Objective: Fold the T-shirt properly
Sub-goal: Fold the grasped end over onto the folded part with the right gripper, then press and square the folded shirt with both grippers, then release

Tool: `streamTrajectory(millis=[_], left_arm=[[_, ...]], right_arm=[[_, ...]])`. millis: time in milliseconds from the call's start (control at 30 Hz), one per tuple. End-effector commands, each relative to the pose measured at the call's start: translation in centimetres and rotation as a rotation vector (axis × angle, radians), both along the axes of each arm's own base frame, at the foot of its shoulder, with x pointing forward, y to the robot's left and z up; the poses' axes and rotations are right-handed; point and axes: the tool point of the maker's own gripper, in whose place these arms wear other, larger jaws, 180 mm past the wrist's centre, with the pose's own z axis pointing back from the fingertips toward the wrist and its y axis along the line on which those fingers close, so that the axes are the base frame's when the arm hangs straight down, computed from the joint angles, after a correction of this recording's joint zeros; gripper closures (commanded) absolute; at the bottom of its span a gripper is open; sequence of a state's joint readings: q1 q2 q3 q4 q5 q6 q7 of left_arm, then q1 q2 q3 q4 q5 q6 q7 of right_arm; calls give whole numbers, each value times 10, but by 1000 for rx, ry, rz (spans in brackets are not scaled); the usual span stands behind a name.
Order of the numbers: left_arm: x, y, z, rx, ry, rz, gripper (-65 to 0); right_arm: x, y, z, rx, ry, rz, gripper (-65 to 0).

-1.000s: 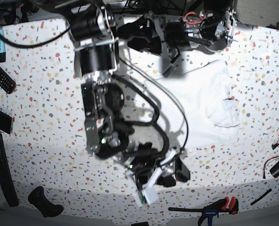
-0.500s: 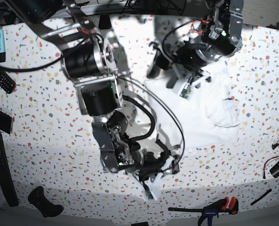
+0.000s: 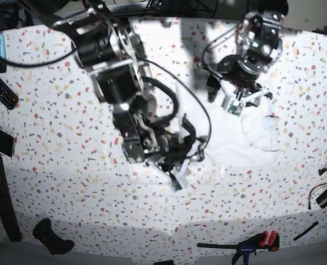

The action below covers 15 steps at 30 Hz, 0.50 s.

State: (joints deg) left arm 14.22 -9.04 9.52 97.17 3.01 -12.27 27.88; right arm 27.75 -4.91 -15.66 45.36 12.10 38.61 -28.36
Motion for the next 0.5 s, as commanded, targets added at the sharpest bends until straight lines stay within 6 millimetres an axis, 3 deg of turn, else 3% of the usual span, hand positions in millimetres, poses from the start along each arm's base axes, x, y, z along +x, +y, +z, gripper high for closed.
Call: streamTrajectory(millis=[0,100,200,300,467], left_arm=[[9,12,2,37,-19,8,-350],[19,34,-5,95,-19,1,-350],[29,42,1,118,-49,-26,-350],[34,32,9,105,-76,-102,-350],[23,-6,16,-35,-64,-280,-350]], right_arm=[[-24,-7,-15,-72,48,73,-273],[-70,-5,-24,-59,50,147,-273],[-117,-1,-28,-48,33,206,-273],[-147,-2,-24,-22,26,216,-273],[-188,-9,-18,-30,42,248,-273]])
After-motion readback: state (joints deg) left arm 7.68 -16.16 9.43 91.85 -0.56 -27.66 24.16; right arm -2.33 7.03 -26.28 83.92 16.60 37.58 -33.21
